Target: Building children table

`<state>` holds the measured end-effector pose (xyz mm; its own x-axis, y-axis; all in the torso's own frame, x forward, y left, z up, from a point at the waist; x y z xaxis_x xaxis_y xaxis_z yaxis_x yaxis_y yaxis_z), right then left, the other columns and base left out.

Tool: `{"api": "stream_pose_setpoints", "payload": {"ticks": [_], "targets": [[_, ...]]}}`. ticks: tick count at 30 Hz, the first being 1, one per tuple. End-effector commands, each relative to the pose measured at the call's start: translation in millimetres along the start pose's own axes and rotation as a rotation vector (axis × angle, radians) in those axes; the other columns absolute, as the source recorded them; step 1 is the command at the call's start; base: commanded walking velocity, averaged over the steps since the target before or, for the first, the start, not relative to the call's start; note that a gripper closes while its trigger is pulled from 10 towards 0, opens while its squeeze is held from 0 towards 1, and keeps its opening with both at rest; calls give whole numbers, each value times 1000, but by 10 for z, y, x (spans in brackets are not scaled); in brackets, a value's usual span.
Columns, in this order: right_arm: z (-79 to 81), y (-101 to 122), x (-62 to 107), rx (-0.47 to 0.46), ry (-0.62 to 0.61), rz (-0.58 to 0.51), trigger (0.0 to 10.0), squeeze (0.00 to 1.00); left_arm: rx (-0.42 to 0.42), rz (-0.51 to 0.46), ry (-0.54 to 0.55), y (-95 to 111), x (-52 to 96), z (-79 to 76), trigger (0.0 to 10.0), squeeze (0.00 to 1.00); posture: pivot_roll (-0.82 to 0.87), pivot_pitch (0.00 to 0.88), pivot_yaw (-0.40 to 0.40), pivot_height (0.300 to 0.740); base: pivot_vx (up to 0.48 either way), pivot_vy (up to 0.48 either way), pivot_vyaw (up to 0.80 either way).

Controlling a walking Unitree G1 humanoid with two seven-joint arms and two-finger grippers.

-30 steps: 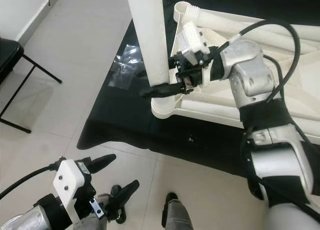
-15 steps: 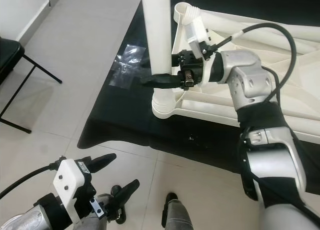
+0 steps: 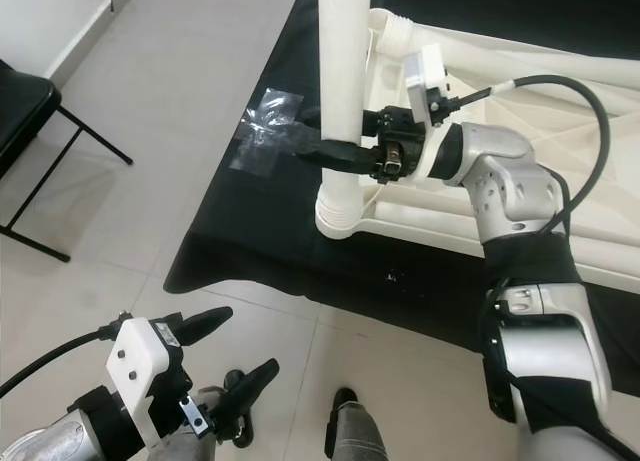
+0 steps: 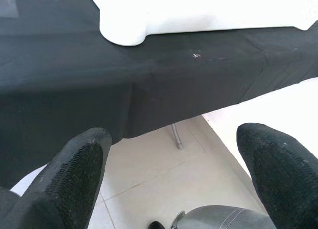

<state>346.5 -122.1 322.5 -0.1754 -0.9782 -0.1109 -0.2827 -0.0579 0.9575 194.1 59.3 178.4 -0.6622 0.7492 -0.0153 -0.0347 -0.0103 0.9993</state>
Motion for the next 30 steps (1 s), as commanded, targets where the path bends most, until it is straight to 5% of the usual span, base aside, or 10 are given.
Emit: {"api": "stream_pose_setpoints", "payload": {"ticks": [1, 8, 15, 22, 30], "targets": [[1, -1, 51, -23, -25, -43, 10000, 0, 27, 39, -19, -105, 17, -31, 10000, 0, 23, 381, 2, 740, 0, 0, 0], [-22, -72, 80, 43, -93, 9, 10000, 0, 26, 42, -20, -109, 17, -29, 10000, 0, 25, 382, 6, 740, 0, 0, 0], [-135, 150, 135, 60, -153, -60, 10000, 0, 27, 44, -24, -114, 16, -31, 10000, 0, 25, 380, 6, 740, 0, 0, 0], [0, 172, 257, 75, -35, 20, 10000, 0, 26, 44, -22, -114, 14, -31, 10000, 0, 28, 380, 6, 740, 0, 0, 0], [-60, 254, 303, 125, -51, 60, 10000, 0, 28, 45, -24, -118, 15, -33, 10000, 0, 28, 379, 7, 740, 0, 0, 0]]}}
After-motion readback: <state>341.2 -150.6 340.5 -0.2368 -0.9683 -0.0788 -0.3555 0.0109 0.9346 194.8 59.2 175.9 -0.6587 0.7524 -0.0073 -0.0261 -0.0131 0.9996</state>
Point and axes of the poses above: a point about 5 cm out from each wrist's last joint towards the gripper, its own x axis pointing back from the gripper into the wrist, its own y axis along the axis of the wrist's last joint, z = x × y, the point moved 6 cm from there along -x, pointing out of the wrist towards the gripper, and after that the axes turned 1 degree about x, right-handed, at the moved point
